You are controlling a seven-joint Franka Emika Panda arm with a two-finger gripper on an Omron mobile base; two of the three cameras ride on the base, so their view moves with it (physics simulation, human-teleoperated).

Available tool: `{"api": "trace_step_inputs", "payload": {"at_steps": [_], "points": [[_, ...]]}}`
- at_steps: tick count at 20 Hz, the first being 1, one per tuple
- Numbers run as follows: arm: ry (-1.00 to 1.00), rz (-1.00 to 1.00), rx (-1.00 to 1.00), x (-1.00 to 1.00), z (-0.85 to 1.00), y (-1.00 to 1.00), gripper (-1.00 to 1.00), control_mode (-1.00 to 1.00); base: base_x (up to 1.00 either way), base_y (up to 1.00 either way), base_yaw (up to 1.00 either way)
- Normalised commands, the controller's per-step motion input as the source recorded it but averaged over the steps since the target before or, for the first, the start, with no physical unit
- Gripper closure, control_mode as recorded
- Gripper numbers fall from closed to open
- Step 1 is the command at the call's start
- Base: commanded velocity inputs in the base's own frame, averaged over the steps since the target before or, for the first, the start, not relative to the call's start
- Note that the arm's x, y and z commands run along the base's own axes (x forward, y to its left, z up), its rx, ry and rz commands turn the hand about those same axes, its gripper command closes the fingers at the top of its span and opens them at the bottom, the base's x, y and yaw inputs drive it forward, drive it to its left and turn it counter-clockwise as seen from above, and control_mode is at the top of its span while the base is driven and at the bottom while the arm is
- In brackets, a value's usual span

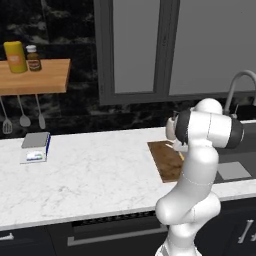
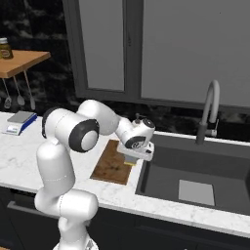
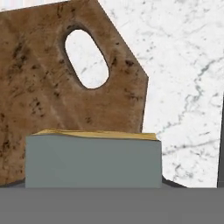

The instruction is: Pick up the sponge from the counter and clean the cutting board by briefly scrubbing or pressing down on the cutting board. Once finished, release the sponge.

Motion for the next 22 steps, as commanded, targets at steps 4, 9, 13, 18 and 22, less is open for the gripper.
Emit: {"api": "trace_step_inputs", "payload": {"at_steps": [4, 9, 13, 18, 22], "points": [[0.00, -0.05, -0.04, 0.32, -0.80, 0.87, 1.00, -1.00, 0.00, 0.00, 0.00], [0.00, -0.05, -0.04, 0.40, -0.40, 1.00, 1.00, -1.00, 0.00, 0.00, 0.00], [0.00, 0.00, -0.04, -0.12, 0.00, 1.00, 1.00, -1.00, 0.00, 0.00, 0.00], [-0.01, 0.00, -0.10, -0.14, 0.01, 0.76, 1.00, -1.00, 0.00, 0.00, 0.00], [0.00, 0.00, -0.08, -0.15, 0.27, 0.33, 1.00, -1.00, 0.00, 0.00, 0.00]]}}
